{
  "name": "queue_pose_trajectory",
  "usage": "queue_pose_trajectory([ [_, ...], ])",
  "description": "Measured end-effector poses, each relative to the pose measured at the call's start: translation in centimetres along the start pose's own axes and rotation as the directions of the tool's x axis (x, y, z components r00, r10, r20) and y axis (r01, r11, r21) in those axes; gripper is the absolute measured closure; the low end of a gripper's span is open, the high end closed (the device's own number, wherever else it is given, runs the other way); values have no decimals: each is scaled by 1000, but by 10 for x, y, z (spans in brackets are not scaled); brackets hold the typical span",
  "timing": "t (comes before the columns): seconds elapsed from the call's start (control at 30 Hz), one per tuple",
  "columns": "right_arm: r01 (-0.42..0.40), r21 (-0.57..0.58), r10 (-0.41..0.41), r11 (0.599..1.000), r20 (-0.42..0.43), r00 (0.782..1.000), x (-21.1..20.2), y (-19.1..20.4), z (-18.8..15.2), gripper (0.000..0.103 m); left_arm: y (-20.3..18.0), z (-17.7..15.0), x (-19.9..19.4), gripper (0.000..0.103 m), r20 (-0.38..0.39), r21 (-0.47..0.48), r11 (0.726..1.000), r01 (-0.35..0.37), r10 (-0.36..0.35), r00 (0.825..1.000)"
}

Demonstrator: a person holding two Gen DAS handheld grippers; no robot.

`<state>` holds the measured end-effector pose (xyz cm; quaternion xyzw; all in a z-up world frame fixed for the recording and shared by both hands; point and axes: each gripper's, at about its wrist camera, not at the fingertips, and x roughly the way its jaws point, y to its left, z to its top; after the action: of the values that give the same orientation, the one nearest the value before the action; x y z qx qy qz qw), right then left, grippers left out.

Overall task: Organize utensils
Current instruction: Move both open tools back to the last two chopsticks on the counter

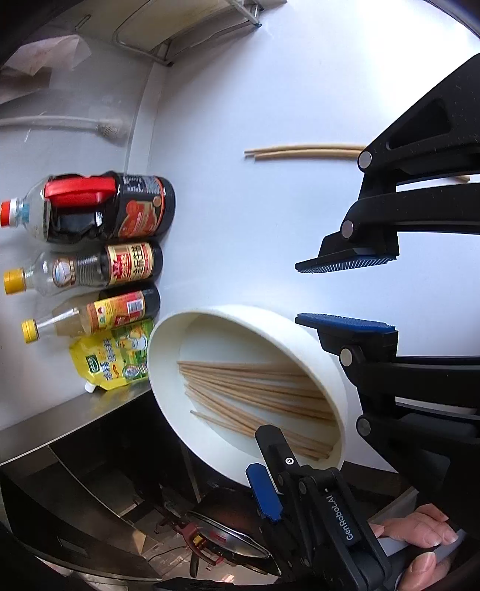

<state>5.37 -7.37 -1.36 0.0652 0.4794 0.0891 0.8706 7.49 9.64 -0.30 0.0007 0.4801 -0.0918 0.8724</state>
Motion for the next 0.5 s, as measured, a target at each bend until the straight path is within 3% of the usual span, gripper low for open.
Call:
queue_pose_trajectory([
  [0.5,57,91,-54,994,-32,998,-15,-76,-31,66,-77,-10,10,37,-29,71,995,63,-61,998],
])
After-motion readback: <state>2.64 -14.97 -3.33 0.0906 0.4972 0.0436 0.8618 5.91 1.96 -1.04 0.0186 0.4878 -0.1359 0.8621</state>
